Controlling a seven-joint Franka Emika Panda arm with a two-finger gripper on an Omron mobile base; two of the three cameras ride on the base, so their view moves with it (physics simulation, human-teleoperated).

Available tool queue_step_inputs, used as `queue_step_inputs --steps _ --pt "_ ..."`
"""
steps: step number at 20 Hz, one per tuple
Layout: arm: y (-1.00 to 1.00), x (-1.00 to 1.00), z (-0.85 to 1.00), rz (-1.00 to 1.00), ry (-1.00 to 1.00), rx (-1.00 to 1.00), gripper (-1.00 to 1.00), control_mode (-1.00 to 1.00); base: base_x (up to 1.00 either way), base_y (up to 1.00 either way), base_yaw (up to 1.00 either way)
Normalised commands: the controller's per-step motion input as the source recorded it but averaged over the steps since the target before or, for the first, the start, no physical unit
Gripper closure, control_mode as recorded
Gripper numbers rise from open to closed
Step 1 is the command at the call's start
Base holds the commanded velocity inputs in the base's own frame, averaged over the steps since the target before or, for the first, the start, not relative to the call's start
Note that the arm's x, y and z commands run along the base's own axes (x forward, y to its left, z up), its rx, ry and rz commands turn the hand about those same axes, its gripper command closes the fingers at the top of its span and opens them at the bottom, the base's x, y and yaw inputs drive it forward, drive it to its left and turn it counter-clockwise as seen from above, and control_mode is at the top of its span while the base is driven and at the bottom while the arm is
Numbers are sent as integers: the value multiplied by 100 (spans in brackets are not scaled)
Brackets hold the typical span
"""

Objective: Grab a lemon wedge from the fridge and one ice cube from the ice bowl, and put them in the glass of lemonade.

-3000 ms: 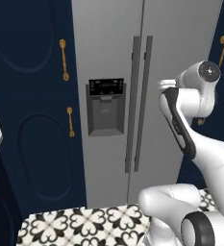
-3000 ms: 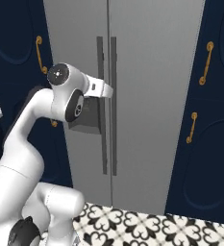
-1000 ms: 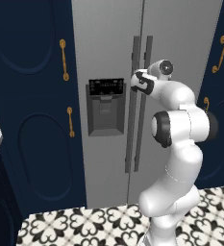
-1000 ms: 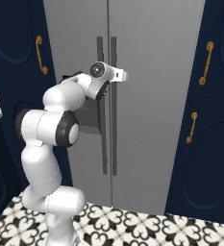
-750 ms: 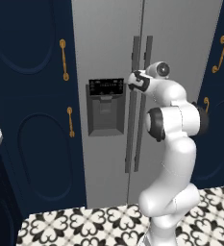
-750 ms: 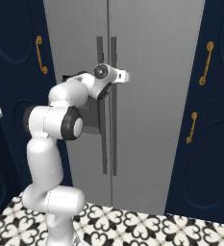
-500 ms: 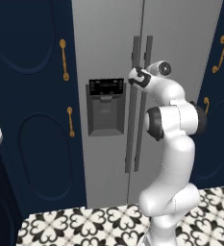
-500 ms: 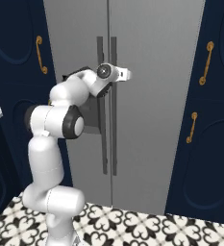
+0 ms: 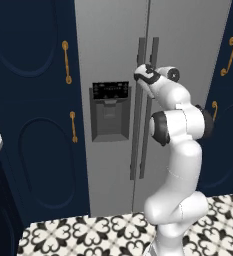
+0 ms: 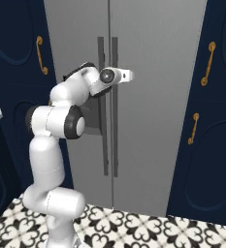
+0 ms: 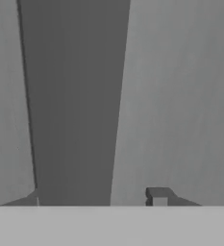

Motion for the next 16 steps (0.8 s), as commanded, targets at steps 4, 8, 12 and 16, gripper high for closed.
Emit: queue_step_inputs --steps 4,8,12,16 --pt "-9 -58 0 0 22 0 100 -100 0 0 0" --pt "-53 -100 4 -1 19 0 100 -100 0 0 0" --pt "-84 -100 1 -4 14 3 100 -100 0 0 0" --pt "-98 -100 0 -6 5 2 100 -100 0 0 0"
